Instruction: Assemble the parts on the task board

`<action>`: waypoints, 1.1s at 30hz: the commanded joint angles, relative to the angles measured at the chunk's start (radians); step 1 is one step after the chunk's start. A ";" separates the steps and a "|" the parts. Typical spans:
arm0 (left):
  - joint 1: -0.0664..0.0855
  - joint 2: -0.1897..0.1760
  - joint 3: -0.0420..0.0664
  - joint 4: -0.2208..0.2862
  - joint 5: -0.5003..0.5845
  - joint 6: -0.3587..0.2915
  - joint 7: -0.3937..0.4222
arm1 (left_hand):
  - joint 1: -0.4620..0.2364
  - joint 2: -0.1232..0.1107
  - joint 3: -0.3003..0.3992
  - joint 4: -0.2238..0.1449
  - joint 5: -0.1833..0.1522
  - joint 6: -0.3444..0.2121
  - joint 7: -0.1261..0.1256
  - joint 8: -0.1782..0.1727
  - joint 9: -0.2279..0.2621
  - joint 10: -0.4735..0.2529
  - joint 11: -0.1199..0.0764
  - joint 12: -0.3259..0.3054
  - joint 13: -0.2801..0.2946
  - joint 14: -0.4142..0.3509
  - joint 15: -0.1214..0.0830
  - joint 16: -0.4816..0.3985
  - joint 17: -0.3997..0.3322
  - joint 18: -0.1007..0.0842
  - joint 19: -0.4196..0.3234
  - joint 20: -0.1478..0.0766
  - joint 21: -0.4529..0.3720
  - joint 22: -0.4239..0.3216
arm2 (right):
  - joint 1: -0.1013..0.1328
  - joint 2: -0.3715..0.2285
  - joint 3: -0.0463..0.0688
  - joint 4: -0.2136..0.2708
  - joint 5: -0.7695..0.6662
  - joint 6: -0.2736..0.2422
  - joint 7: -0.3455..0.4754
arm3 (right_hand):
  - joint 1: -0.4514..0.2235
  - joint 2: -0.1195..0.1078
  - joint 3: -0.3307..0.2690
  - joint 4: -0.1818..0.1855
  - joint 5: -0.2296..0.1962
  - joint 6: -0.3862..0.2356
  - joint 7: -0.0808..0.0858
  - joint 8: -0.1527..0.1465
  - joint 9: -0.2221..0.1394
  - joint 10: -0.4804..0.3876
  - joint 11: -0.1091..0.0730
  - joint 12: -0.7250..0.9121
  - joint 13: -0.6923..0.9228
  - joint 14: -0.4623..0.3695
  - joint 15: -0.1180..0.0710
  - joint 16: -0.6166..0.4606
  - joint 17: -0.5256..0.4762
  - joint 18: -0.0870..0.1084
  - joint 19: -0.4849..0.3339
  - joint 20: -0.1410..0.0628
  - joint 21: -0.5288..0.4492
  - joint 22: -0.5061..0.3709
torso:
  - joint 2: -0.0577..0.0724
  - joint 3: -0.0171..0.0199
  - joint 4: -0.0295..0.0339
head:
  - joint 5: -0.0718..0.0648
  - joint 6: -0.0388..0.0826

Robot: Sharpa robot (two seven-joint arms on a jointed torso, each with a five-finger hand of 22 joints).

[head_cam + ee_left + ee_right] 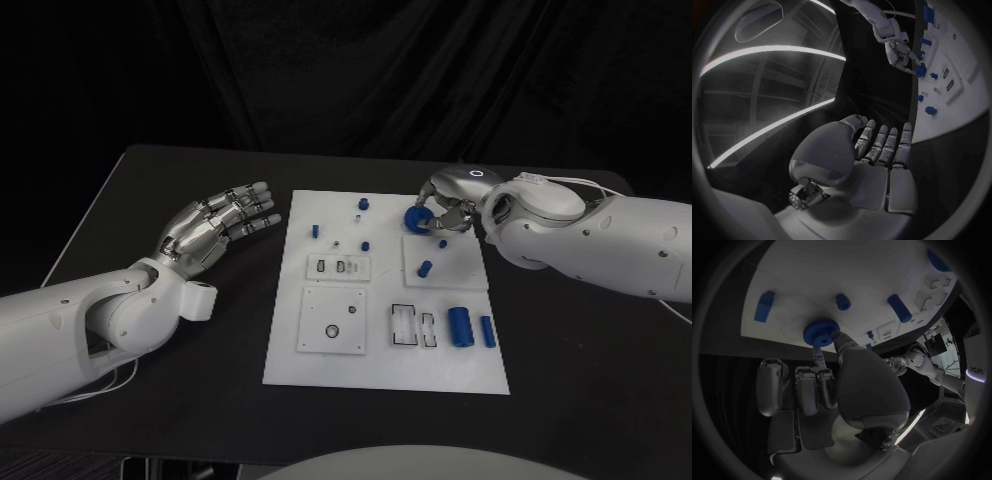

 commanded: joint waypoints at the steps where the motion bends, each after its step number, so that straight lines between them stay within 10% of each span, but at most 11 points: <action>1: -0.001 0.002 0.001 0.002 0.003 0.010 0.164 | -0.010 0.002 0.008 0.000 0.002 -0.001 0.004 -0.001 0.000 0.000 0.008 0.001 0.001 0.000 0.009 0.003 0.002 -0.016 0.008 0.001 0.005 0.002 | 0.009 0.009 0.002 0.020 -0.005 -0.049 0.016 | -0.011 0.004 -0.004 0.000 -0.004 0.020 -0.025 0.021 0.108 0.106 -0.001 0.005 0.263 0.105 -0.003 0.006 0.263 -0.009 0.007 -0.001 0.003 0.168 | 0.000 -0.0001 -0.0013 | -0.002 -0.003; 33: -0.001 0.019 0.001 -0.007 0.003 0.015 0.164 | -0.011 0.001 0.010 0.000 0.002 -0.002 0.005 -0.001 0.000 0.000 0.008 0.001 0.001 0.000 0.009 0.004 0.002 -0.017 0.007 0.001 0.005 0.001 | 0.013 0.219 0.009 -0.098 -0.005 -0.013 0.056 | -0.009 0.008 -0.002 0.000 -0.013 -0.023 -0.018 0.020 0.118 0.106 0.004 0.005 0.263 0.105 0.001 0.006 0.263 -0.004 -0.009 0.001 -0.016 0.158 | 0.000 -0.0007 0.0026 | -0.004 0.003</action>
